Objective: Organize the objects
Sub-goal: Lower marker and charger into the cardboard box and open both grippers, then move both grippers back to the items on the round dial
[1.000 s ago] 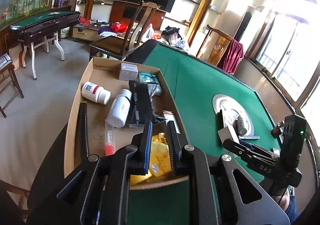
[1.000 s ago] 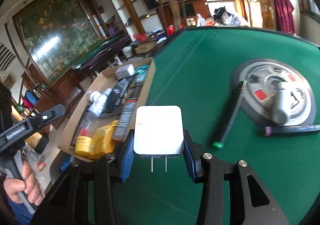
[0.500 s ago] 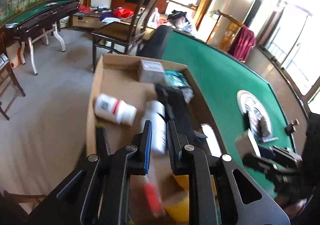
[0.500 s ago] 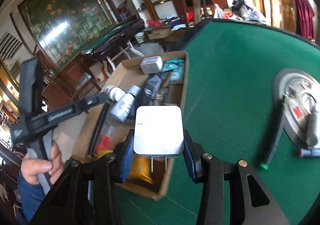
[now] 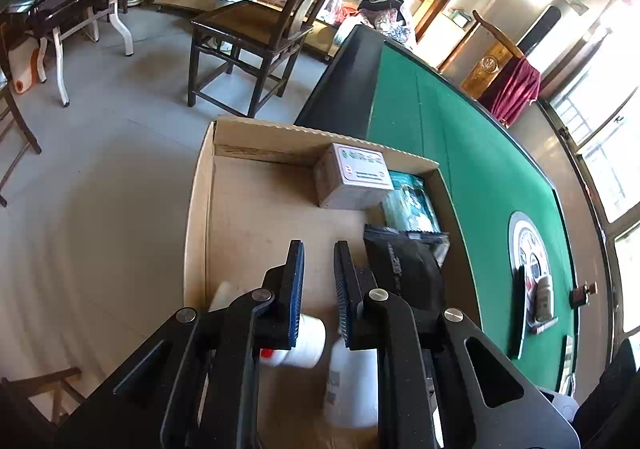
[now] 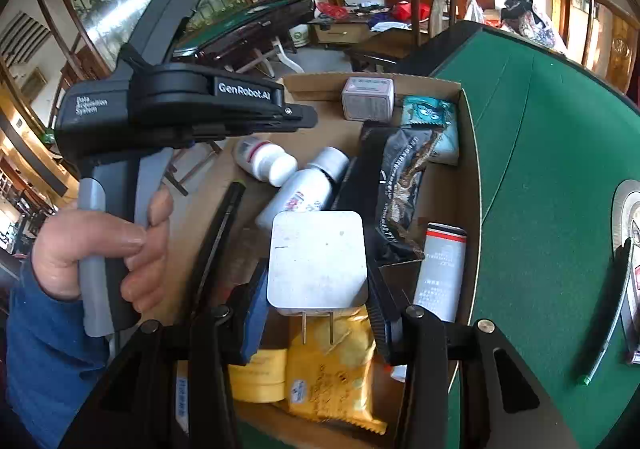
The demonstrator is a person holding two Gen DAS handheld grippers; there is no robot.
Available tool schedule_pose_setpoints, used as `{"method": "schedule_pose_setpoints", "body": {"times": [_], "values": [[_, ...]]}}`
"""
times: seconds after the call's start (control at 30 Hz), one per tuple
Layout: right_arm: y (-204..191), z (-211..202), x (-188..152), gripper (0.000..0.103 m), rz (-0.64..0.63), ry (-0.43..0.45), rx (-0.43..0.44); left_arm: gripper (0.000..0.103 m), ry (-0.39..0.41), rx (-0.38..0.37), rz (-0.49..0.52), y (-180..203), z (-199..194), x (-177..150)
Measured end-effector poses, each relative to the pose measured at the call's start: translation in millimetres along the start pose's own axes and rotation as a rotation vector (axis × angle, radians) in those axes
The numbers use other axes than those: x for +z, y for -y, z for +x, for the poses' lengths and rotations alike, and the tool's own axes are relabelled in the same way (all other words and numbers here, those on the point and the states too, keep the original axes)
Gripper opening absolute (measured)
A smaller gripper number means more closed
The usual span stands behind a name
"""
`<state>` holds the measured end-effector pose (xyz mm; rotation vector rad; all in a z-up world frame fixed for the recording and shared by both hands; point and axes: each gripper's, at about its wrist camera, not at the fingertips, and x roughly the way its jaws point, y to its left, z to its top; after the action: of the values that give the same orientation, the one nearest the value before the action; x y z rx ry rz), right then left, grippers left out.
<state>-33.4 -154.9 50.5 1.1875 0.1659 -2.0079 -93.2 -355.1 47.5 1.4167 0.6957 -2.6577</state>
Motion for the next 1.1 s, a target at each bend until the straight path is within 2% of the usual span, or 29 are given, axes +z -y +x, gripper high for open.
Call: {"method": "schedule_pose_setpoints", "body": {"times": [0.33, 0.57, 0.67, 0.8, 0.87, 1.1], "values": [[0.6, 17.3, 5.7, 0.044, -0.018, -0.016, -0.013, 0.015, 0.001, -0.031, 0.022, 1.1, -5.5, 0.2], [-9.1, 30.3, 11.2, 0.045, -0.052, -0.011, -0.061, 0.015, -0.034, 0.005, 0.038, 7.7, 3.6, 0.4], [-16.6, 34.2, 11.5, 0.046, -0.092, -0.02, -0.086, 0.023, -0.038, 0.007, 0.03, 5.9, 2.4, -1.2], [-21.0, 20.8, 8.8, 0.048, -0.137, 0.029, -0.085, 0.038, -0.034, 0.0, 0.025, 6.2, -2.0, -4.8], [-20.5, 11.5, 7.6, 0.053, -0.145, 0.06, -0.087, 0.038, -0.033, 0.0, 0.016, 5.6, -5.7, -5.8], [11.9, -41.0, -0.6, 0.053, -0.063, 0.152, -0.023, 0.038, -0.006, 0.001, 0.035, 21.7, -25.8, -9.6]]}}
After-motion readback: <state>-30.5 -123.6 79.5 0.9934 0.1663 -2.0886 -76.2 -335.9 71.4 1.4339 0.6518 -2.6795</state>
